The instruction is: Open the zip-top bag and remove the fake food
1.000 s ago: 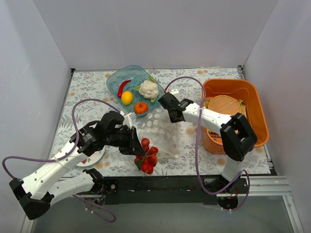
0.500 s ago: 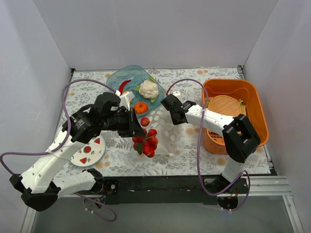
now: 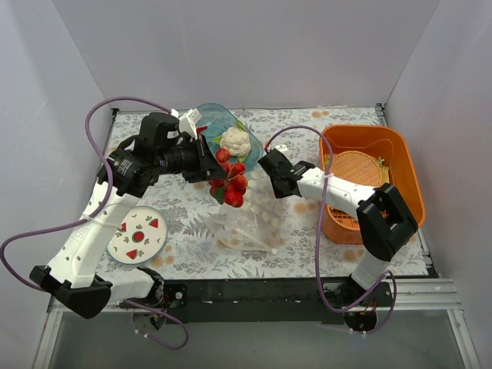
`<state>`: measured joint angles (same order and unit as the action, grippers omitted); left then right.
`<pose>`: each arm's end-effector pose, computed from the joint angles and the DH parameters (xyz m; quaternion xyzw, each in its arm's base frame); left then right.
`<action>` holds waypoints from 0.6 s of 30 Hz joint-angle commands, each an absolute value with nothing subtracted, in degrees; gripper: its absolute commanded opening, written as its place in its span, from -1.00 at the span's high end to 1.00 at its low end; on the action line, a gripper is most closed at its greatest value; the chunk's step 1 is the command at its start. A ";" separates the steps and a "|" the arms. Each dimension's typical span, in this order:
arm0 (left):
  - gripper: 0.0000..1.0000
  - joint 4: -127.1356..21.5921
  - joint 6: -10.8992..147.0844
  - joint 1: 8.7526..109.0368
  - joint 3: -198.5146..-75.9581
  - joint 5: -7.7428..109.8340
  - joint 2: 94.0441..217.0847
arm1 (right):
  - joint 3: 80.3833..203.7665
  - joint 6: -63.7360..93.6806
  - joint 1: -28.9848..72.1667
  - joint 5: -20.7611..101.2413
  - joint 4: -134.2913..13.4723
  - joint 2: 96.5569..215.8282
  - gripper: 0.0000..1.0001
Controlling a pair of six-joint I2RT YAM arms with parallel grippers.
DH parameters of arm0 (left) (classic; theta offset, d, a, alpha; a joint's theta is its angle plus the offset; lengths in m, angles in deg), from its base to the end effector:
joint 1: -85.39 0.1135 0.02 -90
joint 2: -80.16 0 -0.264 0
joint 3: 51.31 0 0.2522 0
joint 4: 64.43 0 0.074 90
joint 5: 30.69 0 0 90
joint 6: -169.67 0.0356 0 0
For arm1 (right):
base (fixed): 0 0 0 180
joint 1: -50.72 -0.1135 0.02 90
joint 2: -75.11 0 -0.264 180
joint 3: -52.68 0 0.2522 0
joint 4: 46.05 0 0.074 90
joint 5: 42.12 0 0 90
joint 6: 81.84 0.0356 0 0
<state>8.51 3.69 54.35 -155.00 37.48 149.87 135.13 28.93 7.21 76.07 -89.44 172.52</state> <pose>0.1824 -0.1252 0.4348 -0.2633 0.8500 -0.4417 0.1142 0.2676 0.2308 0.2205 -0.1189 0.9279 -0.0577 0.3486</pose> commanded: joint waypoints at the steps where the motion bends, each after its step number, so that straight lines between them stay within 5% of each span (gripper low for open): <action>1: 1.00 2.61 4.09 56.38 -156.14 35.67 151.08 | 133.25 28.64 7.48 73.64 -87.85 169.60 0.97; 11: 1.00 -23.75 -3.89 70.62 -141.80 24.77 155.12 | 126.65 27.76 7.48 67.49 -86.18 161.86 0.97; 18: 1.00 -32.99 -5.49 75.37 -147.58 25.47 168.73 | 125.50 27.05 7.30 65.02 -86.88 157.64 0.97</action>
